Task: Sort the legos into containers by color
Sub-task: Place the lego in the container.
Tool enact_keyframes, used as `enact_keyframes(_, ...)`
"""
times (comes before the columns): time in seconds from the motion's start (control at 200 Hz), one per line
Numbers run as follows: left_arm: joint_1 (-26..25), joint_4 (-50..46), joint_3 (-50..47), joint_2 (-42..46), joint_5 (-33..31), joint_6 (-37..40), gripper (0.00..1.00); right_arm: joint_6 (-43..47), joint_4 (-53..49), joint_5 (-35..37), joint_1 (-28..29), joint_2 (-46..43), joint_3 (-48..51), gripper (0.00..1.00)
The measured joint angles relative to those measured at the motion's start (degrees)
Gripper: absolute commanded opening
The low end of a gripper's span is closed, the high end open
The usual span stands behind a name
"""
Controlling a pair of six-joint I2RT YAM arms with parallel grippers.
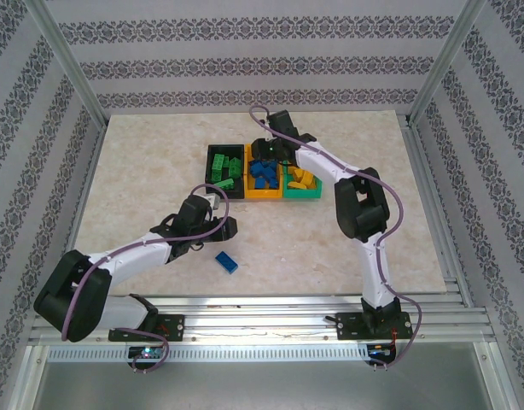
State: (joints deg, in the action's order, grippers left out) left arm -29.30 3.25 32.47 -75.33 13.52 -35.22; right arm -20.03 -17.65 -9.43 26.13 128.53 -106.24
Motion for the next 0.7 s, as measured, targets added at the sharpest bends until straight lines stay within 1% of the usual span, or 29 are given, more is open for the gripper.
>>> enact_keyframes(0.055, 0.0, 0.0, 0.0, -0.5, 0.2, 0.0, 0.55, 0.6, -0.3, 0.7, 0.0, 0.5, -0.5, 0.34)
enact_keyframes(0.14, 0.0, 0.0, 0.0, -1.5, 0.5, 0.0, 0.55, 1.2, -1.3, 1.6, 0.0, 1.2, -1.6, 0.41)
enact_keyframes(0.34, -0.3, 0.0, 0.0, -3.2, 1.1, 0.0, 0.56, 2.7, -0.1, 2.6, 0.2, 1.1, -0.9, 0.51)
enact_keyframes(0.55, -0.3, 0.0, 0.0, -3.2, 1.3, 0.0, 0.56, 4.5, 1.8, 4.4, 2.4, -1.6, 5.0, 0.52)
enact_keyframes(0.7, -0.3, -0.1, 0.0, -3.1, 1.3, 0.0, 0.56, 5.5, 3.3, 4.8, 3.7, -5.9, 10.8, 0.53)
